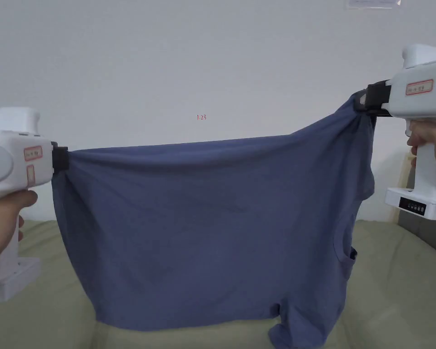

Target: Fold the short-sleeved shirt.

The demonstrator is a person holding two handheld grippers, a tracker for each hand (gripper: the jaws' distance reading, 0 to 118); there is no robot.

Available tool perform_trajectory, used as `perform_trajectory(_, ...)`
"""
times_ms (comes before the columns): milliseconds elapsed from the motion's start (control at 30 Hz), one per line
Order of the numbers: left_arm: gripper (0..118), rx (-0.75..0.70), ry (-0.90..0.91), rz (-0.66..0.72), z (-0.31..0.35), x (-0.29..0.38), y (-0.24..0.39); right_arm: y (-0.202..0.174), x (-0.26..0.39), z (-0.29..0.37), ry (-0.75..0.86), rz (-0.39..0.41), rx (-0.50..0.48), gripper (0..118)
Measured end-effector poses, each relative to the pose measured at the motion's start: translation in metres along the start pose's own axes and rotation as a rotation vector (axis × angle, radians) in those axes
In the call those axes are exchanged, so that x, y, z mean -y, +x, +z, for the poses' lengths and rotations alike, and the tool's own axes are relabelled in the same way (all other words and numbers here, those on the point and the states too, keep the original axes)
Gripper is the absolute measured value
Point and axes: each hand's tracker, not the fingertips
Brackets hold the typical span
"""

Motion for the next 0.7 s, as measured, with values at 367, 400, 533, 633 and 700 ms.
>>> perform_trajectory(367,2,0.104,-0.111,-0.101,0.115,0.135,0.007,-0.001,0.149,0.14,-0.106,-0.062,-0.009,2)
perform_trajectory(400,2,0.12,-0.148,-0.133,0.133,0.155,0.012,-0.004,0.169,0.156,-0.113,-0.064,-0.009,2)
perform_trajectory(533,2,0.153,-0.268,-0.158,0.189,0.253,0.015,-0.02,0.272,0.225,-0.251,-0.048,-0.02,2)
perform_trajectory(633,2,0.152,-0.408,-0.198,0.219,0.329,0.02,-0.033,0.359,0.267,-0.375,-0.023,0.003,2)
perform_trajectory(700,2,0.127,-0.504,-0.263,0.236,0.378,0.024,-0.028,0.42,0.283,-0.467,-0.024,0.015,2)
